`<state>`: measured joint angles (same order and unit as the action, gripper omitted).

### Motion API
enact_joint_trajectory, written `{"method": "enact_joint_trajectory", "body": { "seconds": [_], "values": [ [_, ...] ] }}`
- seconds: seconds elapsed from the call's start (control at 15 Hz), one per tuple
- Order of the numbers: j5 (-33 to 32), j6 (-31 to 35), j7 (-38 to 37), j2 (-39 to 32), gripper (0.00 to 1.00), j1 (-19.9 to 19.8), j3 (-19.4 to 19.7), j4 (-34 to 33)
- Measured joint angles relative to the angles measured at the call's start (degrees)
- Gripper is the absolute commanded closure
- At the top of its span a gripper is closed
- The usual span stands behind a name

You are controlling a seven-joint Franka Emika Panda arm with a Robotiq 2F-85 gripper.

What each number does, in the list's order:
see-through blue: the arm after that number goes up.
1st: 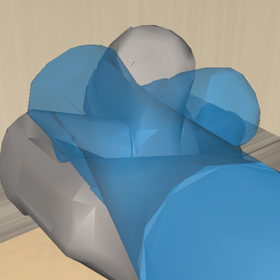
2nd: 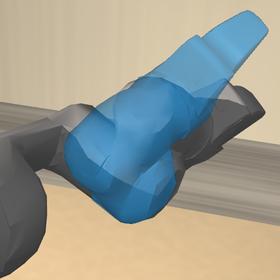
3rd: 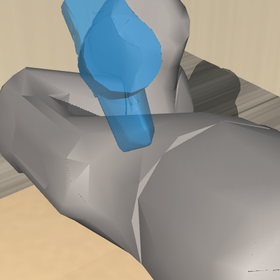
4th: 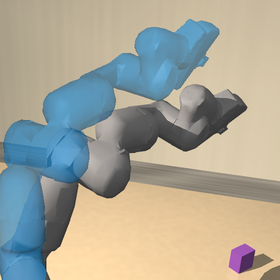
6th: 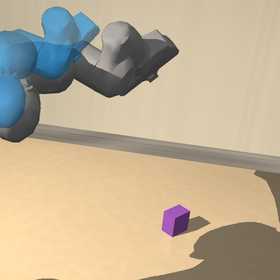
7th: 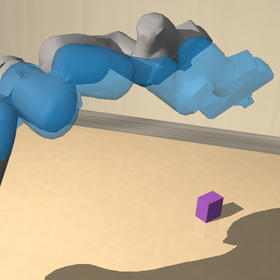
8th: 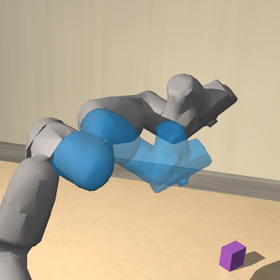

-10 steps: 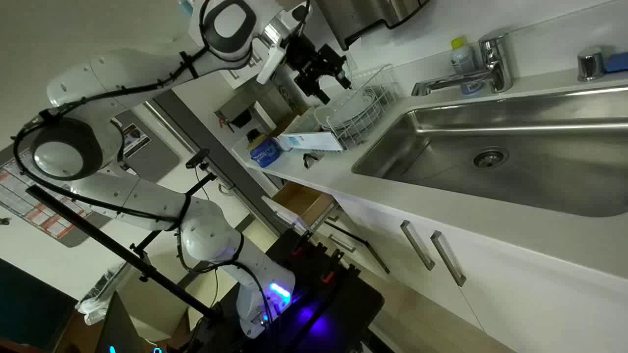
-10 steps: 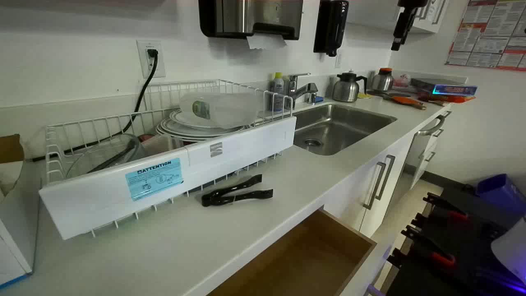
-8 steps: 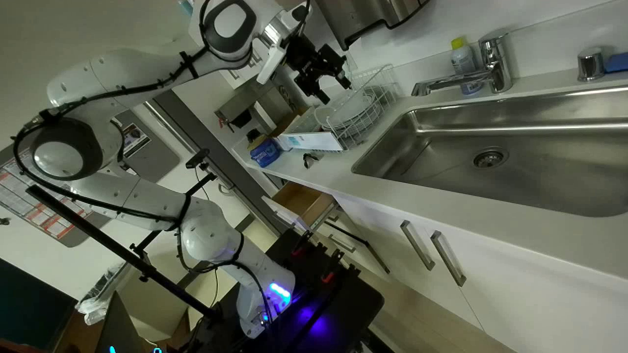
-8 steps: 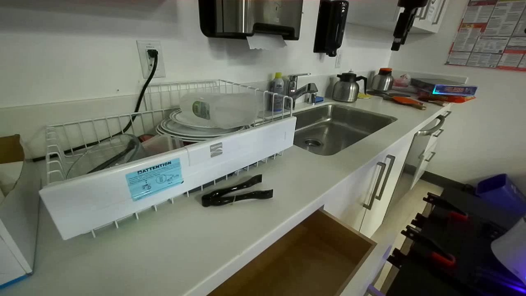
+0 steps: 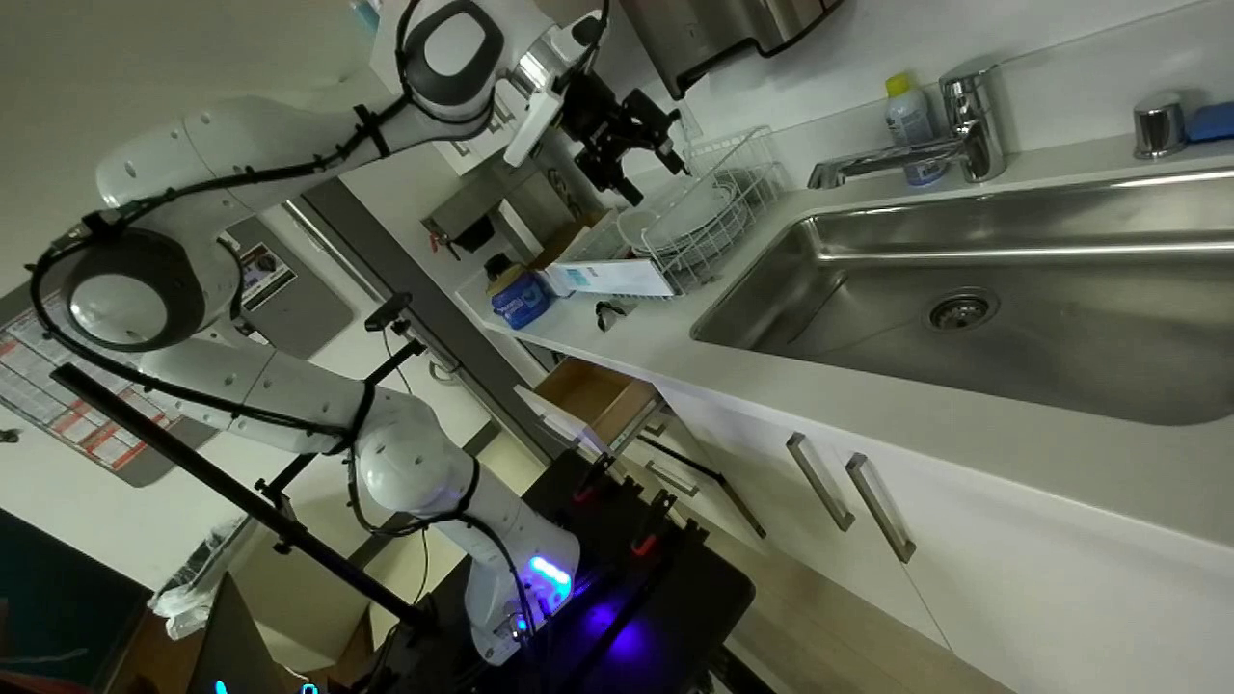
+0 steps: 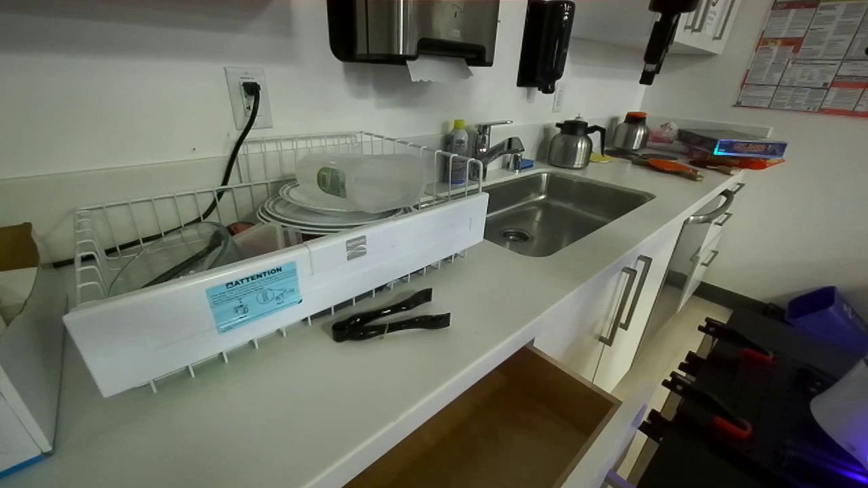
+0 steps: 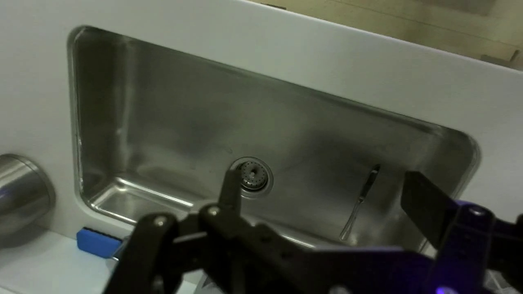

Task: Pick the black tool on the counter and put it in the open drawer

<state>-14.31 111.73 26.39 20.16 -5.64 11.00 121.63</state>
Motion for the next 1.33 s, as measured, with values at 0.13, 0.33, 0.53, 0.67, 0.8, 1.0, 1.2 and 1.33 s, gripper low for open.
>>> {"method": "enact_joint_trajectory", "body": {
  "seconds": [0.13,0.33,0.53,0.67,0.8,1.0,1.2,1.33],
  "values": [
    [0.0,0.0,1.71,0.1,0.0,1.61,-1.46,0.77],
    [0.01,0.0,4.77,0.54,0.0,4.85,-4.06,2.51],
    [1.13,-0.09,9.47,0.94,0.0,8.29,-5.67,3.95],
    [1.15,-0.09,10.79,1.02,0.0,9.07,-6.09,4.27],
    [1.15,-0.08,10.75,0.89,0.0,8.98,-6.08,4.27],
    [1.15,-0.08,10.75,0.87,0.0,8.92,-6.06,4.27],
    [1.31,0.42,11.02,0.82,0.0,9.18,-6.1,4.34],
    [4.26,3.03,13.32,0.89,0.0,10.91,-6.36,4.99]
  ]
}}
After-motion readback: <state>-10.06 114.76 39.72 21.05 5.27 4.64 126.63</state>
